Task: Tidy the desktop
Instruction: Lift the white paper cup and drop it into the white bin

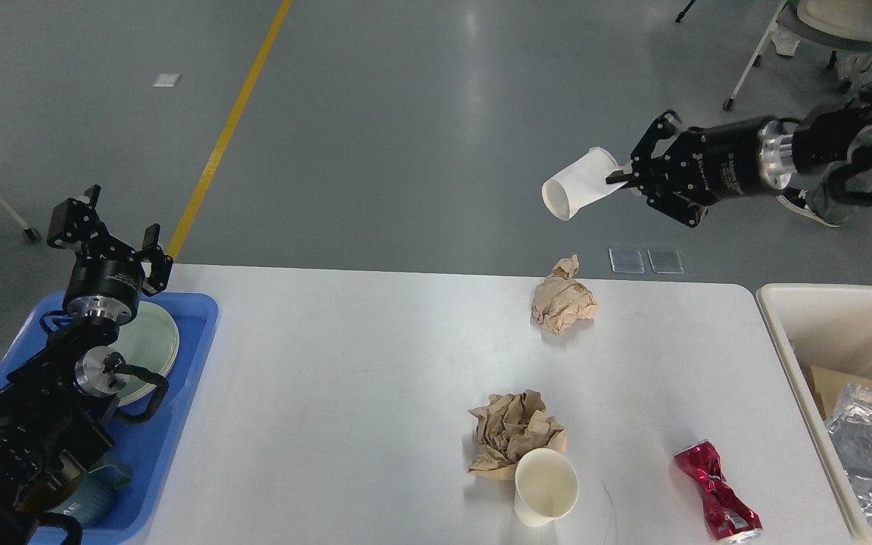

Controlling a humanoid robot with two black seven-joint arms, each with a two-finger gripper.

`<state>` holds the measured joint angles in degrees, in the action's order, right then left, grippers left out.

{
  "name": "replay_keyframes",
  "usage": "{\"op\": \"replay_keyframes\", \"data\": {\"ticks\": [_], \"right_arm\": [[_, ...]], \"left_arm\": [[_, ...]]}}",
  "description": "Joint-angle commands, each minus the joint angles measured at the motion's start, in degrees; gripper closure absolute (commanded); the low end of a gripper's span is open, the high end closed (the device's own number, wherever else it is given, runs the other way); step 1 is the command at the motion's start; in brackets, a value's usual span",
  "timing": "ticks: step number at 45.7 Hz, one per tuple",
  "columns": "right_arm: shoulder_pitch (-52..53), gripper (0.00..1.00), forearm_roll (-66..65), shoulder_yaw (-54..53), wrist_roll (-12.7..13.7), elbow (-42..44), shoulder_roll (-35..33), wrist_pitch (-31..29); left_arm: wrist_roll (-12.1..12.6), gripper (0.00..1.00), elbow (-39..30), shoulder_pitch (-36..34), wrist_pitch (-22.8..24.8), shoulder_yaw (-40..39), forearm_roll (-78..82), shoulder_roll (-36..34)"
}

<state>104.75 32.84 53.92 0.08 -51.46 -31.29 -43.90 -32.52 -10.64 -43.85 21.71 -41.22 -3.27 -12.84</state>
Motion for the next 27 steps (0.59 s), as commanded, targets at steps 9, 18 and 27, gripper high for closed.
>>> {"op": "replay_keyframes", "data": {"ticks": [9, 18, 27], "right_arm": [[-3.1, 1.00, -4.4, 0.2, -0.1, 5.7, -6.1, 4.1], [-13.9, 1.00, -3.9, -0.8, -0.2, 9.3, -10.9, 16.7], [-26.2, 1.00, -4.0, -1.1, -0.6, 9.6, -12.5, 36.7]], "left_arm": [[0.0, 0.04, 0.0, 0.0, 0.0, 0.0, 0.0, 0.0], [0.0, 0.04, 0.0, 0.0, 0.0, 0.0, 0.0, 0.0], [0.0, 0.04, 0.0, 0.0, 0.0, 0.0, 0.0, 0.0]]}}
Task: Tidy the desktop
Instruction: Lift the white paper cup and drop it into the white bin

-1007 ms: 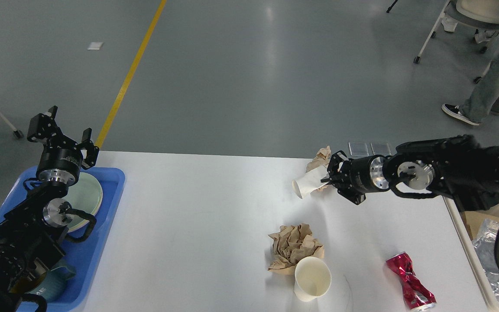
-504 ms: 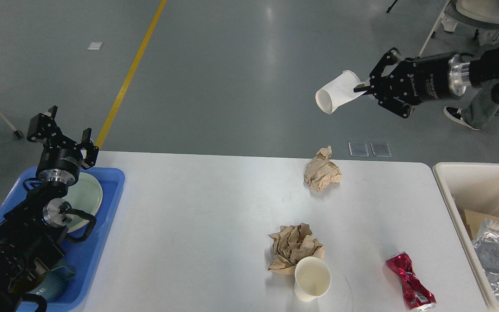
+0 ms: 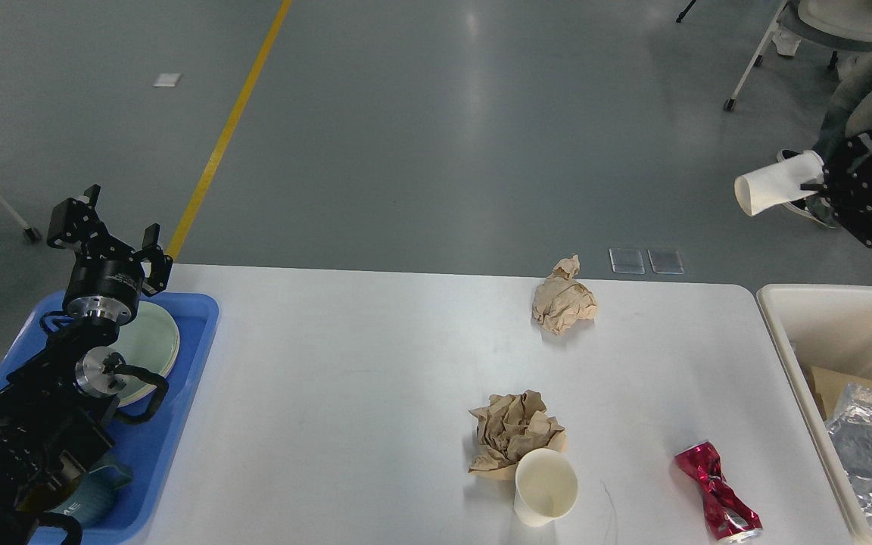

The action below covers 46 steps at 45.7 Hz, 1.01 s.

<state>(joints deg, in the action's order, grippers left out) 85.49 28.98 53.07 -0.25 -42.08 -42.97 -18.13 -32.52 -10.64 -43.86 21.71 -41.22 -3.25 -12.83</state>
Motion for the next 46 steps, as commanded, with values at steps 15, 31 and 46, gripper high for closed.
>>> {"op": "replay_keyframes", "data": {"ticks": [15, 31, 46], "right_arm": [[-25.0, 0.13, -0.3, -0.2, -0.3, 6.8, -0.1, 16.4], [-28.3, 0.00, -0.4, 0.4, -0.3, 6.8, 3.4, 15.7], [-10.4, 0.00, -12.2, 12.5, 0.1, 4.6, 14.4, 14.7]], "left_arm": [[0.0, 0.04, 0.0, 0.0, 0.0, 0.0, -0.1, 0.0], [0.0, 0.04, 0.0, 0.0, 0.0, 0.0, -0.1, 0.0], [0.0, 0.04, 0.0, 0.0, 0.0, 0.0, 0.0, 0.0]]}}
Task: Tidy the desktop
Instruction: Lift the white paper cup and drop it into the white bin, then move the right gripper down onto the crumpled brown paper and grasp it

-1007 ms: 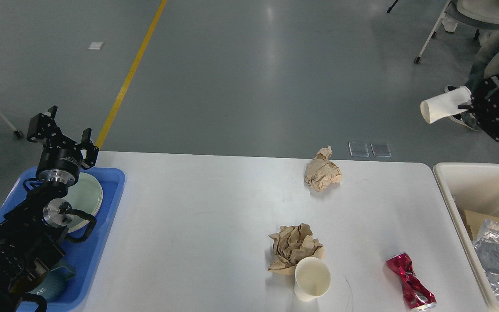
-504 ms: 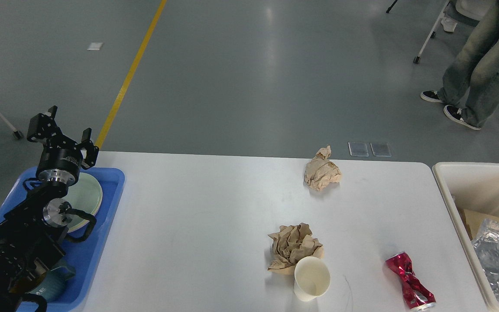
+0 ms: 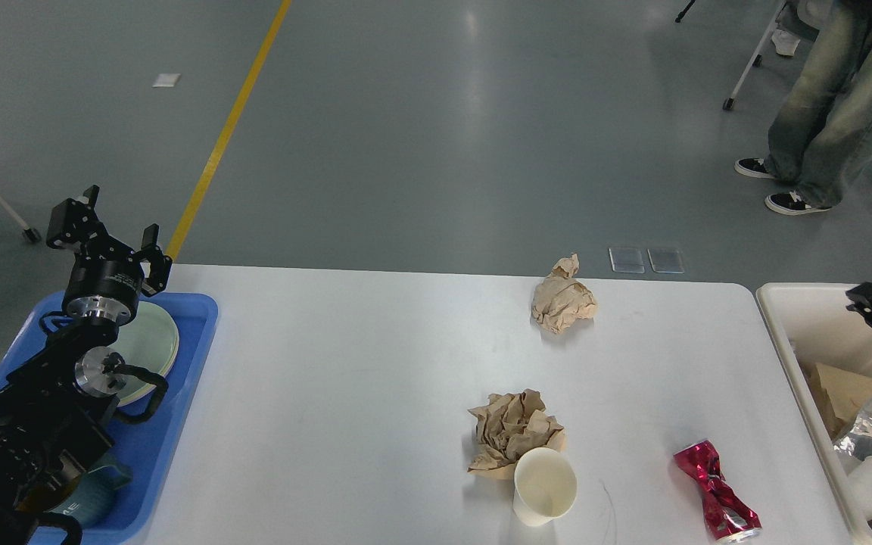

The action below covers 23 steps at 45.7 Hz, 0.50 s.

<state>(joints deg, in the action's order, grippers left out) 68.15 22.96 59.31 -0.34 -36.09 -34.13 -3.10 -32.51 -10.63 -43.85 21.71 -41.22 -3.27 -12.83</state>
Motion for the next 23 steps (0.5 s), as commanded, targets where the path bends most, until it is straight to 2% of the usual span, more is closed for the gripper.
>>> {"op": "replay_keyframes", "data": {"ticks": [1, 6, 15, 23], "right_arm": [[8.3, 0.00, -7.0, 7.3, 0.1, -2.0, 6.6, -0.8], [15.0, 0.00, -11.3, 9.5, 0.1, -5.2, 10.3, -5.5], [26.9, 0.00, -22.0, 9.2, 0.0, -15.1, 16.0, -18.9], [37.0, 0.00, -24.7, 9.2, 0.1, -22.9, 20.2, -29.9]], "left_arm": [[0.0, 0.04, 0.0, 0.0, 0.0, 0.0, 0.0, 0.0], [0.0, 0.04, 0.0, 0.0, 0.0, 0.0, 0.0, 0.0], [0.0, 0.04, 0.0, 0.0, 0.0, 0.0, 0.0, 0.0], [0.0, 0.04, 0.0, 0.0, 0.0, 0.0, 0.0, 0.0]]}}
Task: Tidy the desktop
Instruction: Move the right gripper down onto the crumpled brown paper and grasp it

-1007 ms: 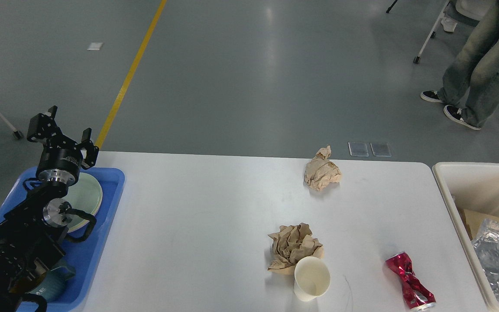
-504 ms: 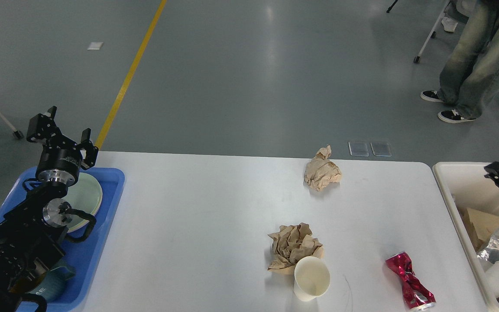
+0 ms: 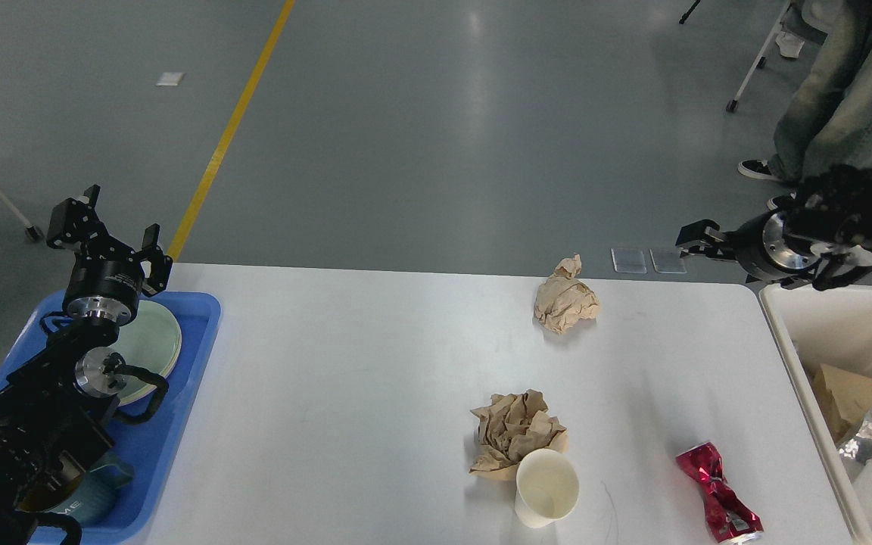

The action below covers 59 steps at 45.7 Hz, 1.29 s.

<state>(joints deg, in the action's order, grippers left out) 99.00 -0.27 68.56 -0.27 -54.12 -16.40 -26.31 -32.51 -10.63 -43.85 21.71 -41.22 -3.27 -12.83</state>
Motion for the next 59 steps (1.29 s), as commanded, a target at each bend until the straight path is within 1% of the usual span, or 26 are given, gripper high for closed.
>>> {"op": "replay_keyframes", "data": {"ticks": [1, 6, 7, 9, 11, 12, 16, 21, 31, 34, 40, 47, 59], "right_arm": [[7.3, 0.00, -1.5, -0.1, 0.0, -5.8, 3.0, -8.2], [13.0, 0.00, -1.7, -0.5, 0.0, -9.1, 6.0, -16.1], [14.2, 0.00, -1.7, -0.7, 0.0, -9.5, 7.6, -19.8], [15.3, 0.00, -1.6, -1.1, 0.0, -9.7, 9.4, -24.1], [15.7, 0.00, -1.4, -2.0, 0.0, -9.8, 10.9, -28.0], [15.8, 0.00, -1.4, -2.7, 0.0, -9.8, 11.3, -28.7], [15.2, 0.00, -1.5, -6.1, 0.1, -9.7, 12.0, -28.7], [12.0, 0.00, -1.4, -7.8, 0.2, -9.0, 12.3, -27.9], [0.6, 0.00, -0.7, -9.3, 0.2, -7.5, 12.5, -16.5], [-2.6, 0.00, -0.6, -9.3, 0.2, -6.3, 12.6, -14.3], [-7.1, 0.00, -0.2, -10.0, 0.2, -4.3, 12.5, -12.6], [-11.1, 0.00, 1.4, -13.0, 0.2, -3.7, 12.4, -10.8], [-16.9, 0.00, 1.5, -14.4, 0.2, -0.8, 12.5, -8.7]], "left_arm": [[0.0, 0.04, 0.0, 0.0, 0.0, 0.0, 0.0, 0.0], [0.0, 0.04, 0.0, 0.0, 0.0, 0.0, -0.1, 0.0], [0.0, 0.04, 0.0, 0.0, 0.0, 0.0, 0.0, 0.0], [0.0, 0.04, 0.0, 0.0, 0.0, 0.0, -0.1, 0.0], [0.0, 0.04, 0.0, 0.0, 0.0, 0.0, 0.0, 0.0], [0.0, 0.04, 0.0, 0.0, 0.0, 0.0, 0.0, 0.0], [0.0, 0.04, 0.0, 0.0, 0.0, 0.0, 0.0, 0.0], [0.0, 0.04, 0.0, 0.0, 0.0, 0.0, 0.0, 0.0], [-0.1, 0.04, 0.0, 0.0, 0.0, 0.0, 0.0, 0.0], [0.0, 0.04, 0.0, 0.0, 0.0, 0.0, 0.0, 0.0], [0.0, 0.04, 0.0, 0.1, 0.0, 0.0, -0.1, 0.0], [0.0, 0.04, 0.0, 0.1, 0.0, 0.0, 0.0, 0.0], [0.0, 0.04, 0.0, 0.0, 0.0, 0.0, 0.0, 0.0]]}}
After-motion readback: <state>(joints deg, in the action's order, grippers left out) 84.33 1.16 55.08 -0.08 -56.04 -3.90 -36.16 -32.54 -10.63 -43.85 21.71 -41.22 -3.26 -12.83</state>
